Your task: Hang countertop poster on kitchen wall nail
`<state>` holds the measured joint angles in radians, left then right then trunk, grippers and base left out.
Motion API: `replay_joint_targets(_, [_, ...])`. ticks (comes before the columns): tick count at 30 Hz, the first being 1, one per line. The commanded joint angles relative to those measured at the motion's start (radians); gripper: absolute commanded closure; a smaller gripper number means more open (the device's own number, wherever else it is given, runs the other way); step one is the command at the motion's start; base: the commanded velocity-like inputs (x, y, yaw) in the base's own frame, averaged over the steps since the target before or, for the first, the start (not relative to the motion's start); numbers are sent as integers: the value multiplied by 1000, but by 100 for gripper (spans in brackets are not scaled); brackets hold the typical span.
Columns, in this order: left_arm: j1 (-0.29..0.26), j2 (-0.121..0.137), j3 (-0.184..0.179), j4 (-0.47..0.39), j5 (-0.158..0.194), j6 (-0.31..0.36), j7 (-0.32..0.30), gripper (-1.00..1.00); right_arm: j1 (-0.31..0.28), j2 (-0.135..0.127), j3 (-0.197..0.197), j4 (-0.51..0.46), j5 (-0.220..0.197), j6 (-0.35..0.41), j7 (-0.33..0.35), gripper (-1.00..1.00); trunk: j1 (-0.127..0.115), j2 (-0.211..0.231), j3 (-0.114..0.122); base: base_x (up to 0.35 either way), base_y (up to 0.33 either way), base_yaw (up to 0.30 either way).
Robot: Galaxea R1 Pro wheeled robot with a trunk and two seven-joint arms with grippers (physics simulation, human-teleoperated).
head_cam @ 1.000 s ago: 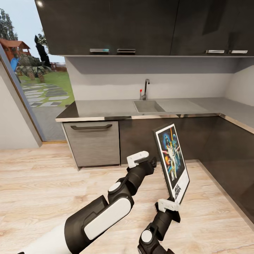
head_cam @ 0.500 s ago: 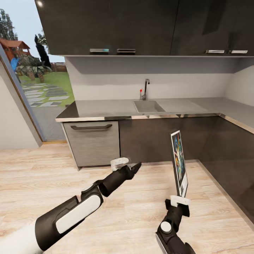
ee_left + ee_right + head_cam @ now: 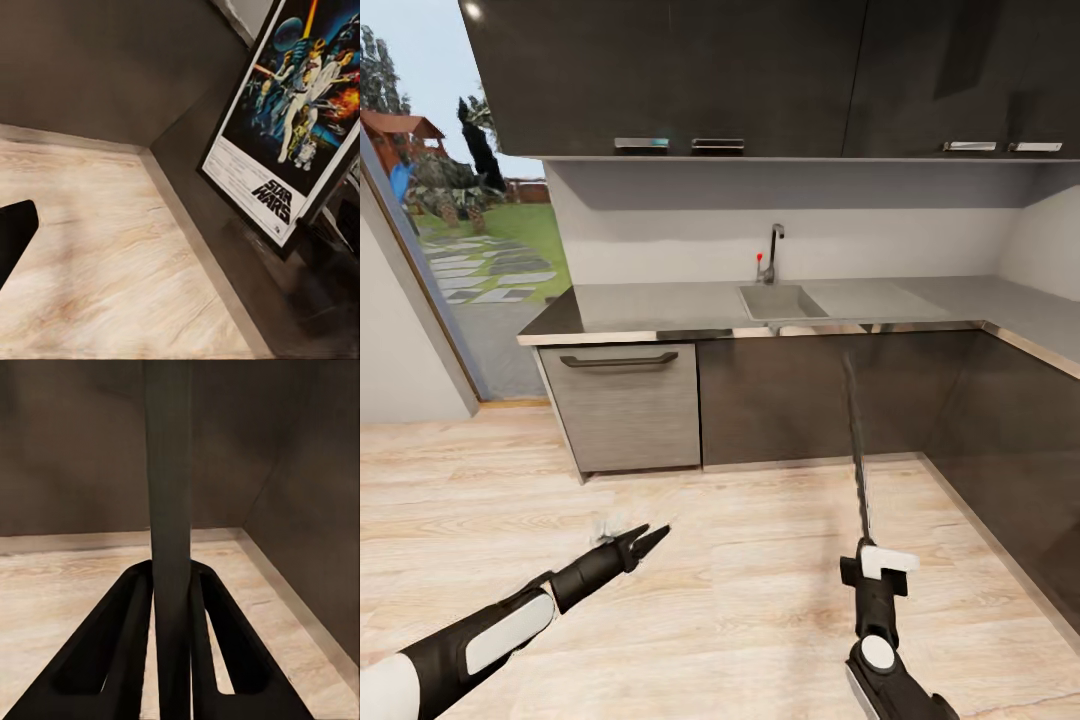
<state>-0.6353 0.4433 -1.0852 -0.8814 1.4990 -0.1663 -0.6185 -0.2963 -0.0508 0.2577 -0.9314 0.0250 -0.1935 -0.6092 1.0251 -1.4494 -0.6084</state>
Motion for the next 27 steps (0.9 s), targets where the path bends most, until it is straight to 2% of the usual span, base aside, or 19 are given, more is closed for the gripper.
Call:
replay_joint_targets(1, [0, -4, -8, 45, 16, -9, -45, -100, -1, -6, 4, 0, -2, -8, 16, 100, 0, -1, -1, 0, 0, 0])
replay_joint_targets(2, [2, -10, -9, 88, 20, -10, -83, -100, -1, -10, 3, 0, -4, -14, 38, 100, 0, -1, -1, 0, 0, 0])
replay_joint_targets(3, [5, -24, -9, 171, 27, -11, -151, -100, 0, -20, 3, 0, -10, -21, 83, 100, 0, -1, -1, 0, 0, 0])
replay_joint_targets(4, [6, -32, -9, 212, 30, -11, -182, -100, 0, -23, 3, 0, -14, -23, 105, 100, 0, -1, -1, 0, 0, 0])
replay_joint_targets(5, [7, -51, -10, 295, 34, -13, -239, -100, 0, -30, 3, 0, -27, -27, 149, 100, 0, -1, -1, 0, 0, 0])
replay_joint_targets(6, [7, -62, -10, 335, 35, -13, -266, -100, 0, -34, 3, 0, -35, -28, 170, 100, 0, -1, -1, 0, 0, 0])
replay_joint_targets(7, [8, -85, -10, 414, 37, -18, -314, -100, 0, -43, 1, 0, -59, -30, 215, 100, 0, -1, -1, 0, 0, 0])
replay_joint_targets(10, [9, -124, -9, 520, 39, -40, -374, -100, 0, -62, -10, 0, -109, -32, 292, 100, 0, -1, -1, 0, 0, 0])
replay_joint_targets(11, [9, -147, -9, 577, 40, -61, -404, -100, 0, -78, -21, 0, -147, -32, 353, 100, 0, -1, -1, 0, 0, 0])
replay_joint_targets(14, [9, -170, -8, 628, 40, -82, -430, -100, 0, -93, -38, 0, -199, -32, 453, 100, 0, -1, -1, 0, 0, 0])
replay_joint_targets(15, [11, -182, -7, 656, 41, -92, -442, -100, 0, -100, -61, -2, -238, -32, 549, 100, 0, -1, -1, 0, 0, 0])
replay_joint_targets(17, [14, -188, -4, 676, 51, -99, -450, -100, 0, -105, -96, -5, -265, -29, 666, 100, 0, -1, -1, 0, 0, 0])
replay_joint_targets(19, [15, -190, -2, 683, 77, -101, -454, -100, 0, -107, -113, -8, -274, -28, 745, 100, 0, -1, -1, 0, 0, 0])
replay_joint_targets(22, [20, -190, -1, 687, 115, -103, -466, -100, 0, -109, -127, -12, -279, -28, 821, 100, 0, -1, -1, 0, 0, 0])
replay_joint_targets(24, [35, -190, 0, 701, 154, -103, -488, -100, 0, -110, -148, -14, -282, -27, 895, 100, 0, -1, -1, 0, 0, 0])
replay_joint_targets(27, [43, -191, -1, 724, 171, -104, -499, -100, 0, -110, -162, -14, -283, -26, 958, 100, 0, -1, -1, 0, 0, 0])
